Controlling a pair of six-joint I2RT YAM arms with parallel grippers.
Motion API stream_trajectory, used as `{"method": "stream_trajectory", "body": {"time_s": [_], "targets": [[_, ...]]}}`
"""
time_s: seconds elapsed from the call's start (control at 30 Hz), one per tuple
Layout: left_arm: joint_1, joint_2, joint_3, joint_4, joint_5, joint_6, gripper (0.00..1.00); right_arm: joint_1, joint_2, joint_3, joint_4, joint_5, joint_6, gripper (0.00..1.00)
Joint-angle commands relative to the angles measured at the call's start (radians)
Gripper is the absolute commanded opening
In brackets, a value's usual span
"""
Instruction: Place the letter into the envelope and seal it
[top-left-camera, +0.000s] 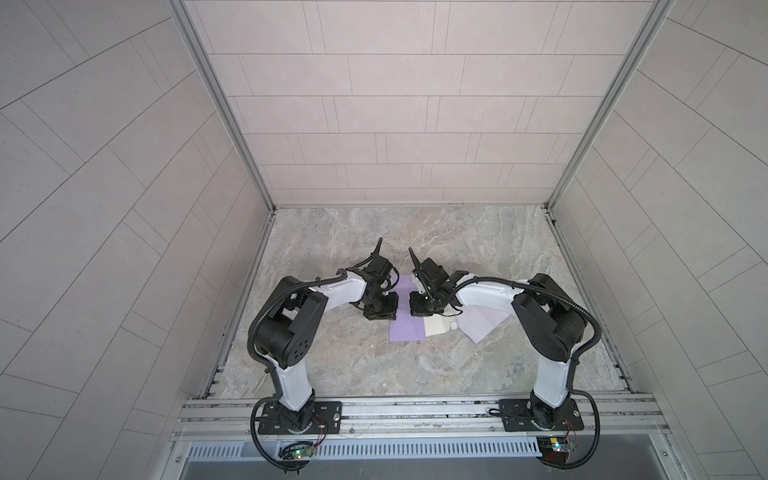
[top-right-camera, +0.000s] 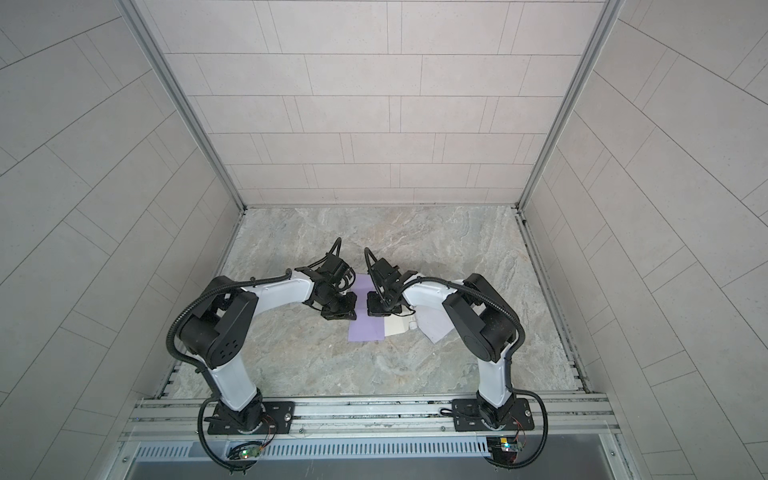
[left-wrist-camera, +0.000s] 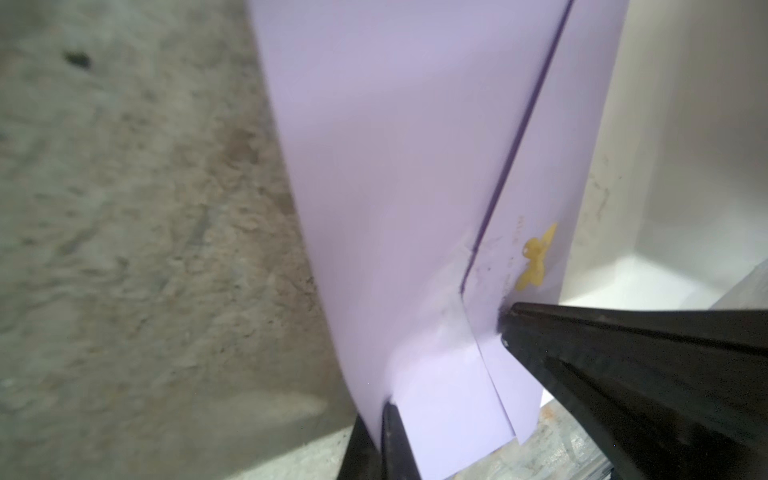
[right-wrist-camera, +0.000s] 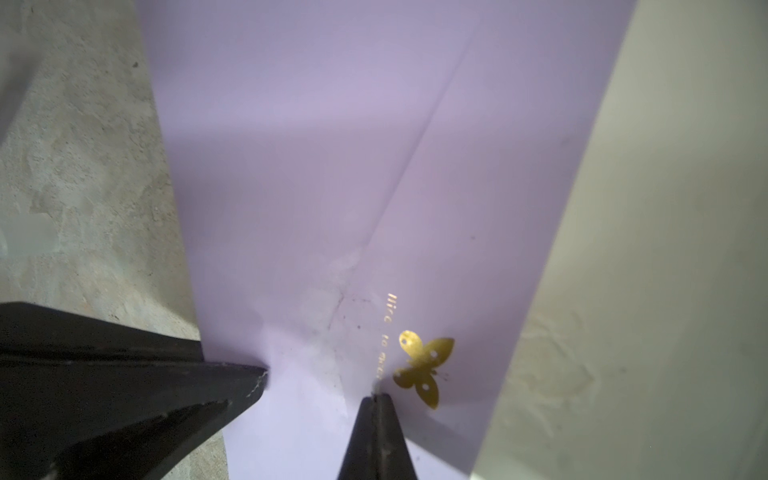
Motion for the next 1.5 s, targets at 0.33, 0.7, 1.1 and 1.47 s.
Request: {"method": "stream_trajectory", "body": {"time_s": [0.33,0.7,1.1,1.47], "targets": [[-0.019,0.016,-0.012,-0.097,-0.035,0.04,0.0,-0.007,0.142,0.087,-0.074,0.033,0.026,0.0],[-0.02,0.018,-0.011,-0.104,-0.038,0.044,0.0,-0.028,0.174,0.118,-0.091,0.017,0.03,0.0],[-0.023,0.015,-0.008,-0.117,-0.038,0.051,0.0,-0.104,0.223,0.119,-0.048,0.03,0.13,0.0],[-0.022,0.01,-0.007,-0.123,-0.065,0.05,0.0,-0.116,0.126,0.123,0.011,-0.032,0.053,0.0]]}}
